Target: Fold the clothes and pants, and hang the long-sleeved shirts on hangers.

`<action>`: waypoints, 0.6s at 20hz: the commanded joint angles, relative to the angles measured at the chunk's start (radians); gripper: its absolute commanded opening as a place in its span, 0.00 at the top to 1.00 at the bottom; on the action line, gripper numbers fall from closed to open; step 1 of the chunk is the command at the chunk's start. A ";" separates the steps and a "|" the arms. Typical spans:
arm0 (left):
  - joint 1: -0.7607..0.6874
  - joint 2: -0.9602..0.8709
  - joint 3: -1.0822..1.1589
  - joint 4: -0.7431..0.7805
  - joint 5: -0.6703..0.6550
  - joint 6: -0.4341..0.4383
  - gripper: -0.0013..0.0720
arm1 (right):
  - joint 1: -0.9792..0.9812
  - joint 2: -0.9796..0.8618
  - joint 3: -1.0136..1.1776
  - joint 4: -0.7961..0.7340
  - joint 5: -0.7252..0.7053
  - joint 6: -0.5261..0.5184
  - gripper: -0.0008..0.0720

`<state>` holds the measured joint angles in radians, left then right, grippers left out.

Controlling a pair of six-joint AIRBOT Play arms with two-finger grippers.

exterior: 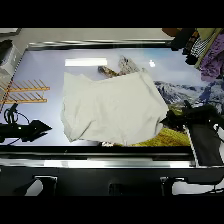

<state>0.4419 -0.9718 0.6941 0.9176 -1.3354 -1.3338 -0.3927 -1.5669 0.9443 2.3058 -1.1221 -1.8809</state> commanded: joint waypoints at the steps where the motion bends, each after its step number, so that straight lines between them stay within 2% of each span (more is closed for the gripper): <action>1: -0.080 0.005 -0.098 -0.009 0.021 0.030 0.32 | 0.035 0.025 -0.002 0.005 0.016 0.022 0.93; 7: -0.324 -0.034 -0.193 -0.099 0.267 0.029 0.32 | 0.036 0.162 -0.002 0.005 0.002 0.084 0.93; 10: -0.405 -0.105 -0.193 -0.134 0.417 0.029 0.32 | 0.036 0.204 -0.002 0.006 -0.041 0.095 0.93; 12: -0.440 -0.171 -0.192 -0.151 0.470 0.030 0.34 | 0.036 0.239 -0.002 0.006 -0.064 0.106 0.93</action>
<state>0.0692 -1.0718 0.5087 0.8055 -0.9920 -1.3052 -0.3576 -1.3739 0.9421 2.3096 -1.1507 -1.7958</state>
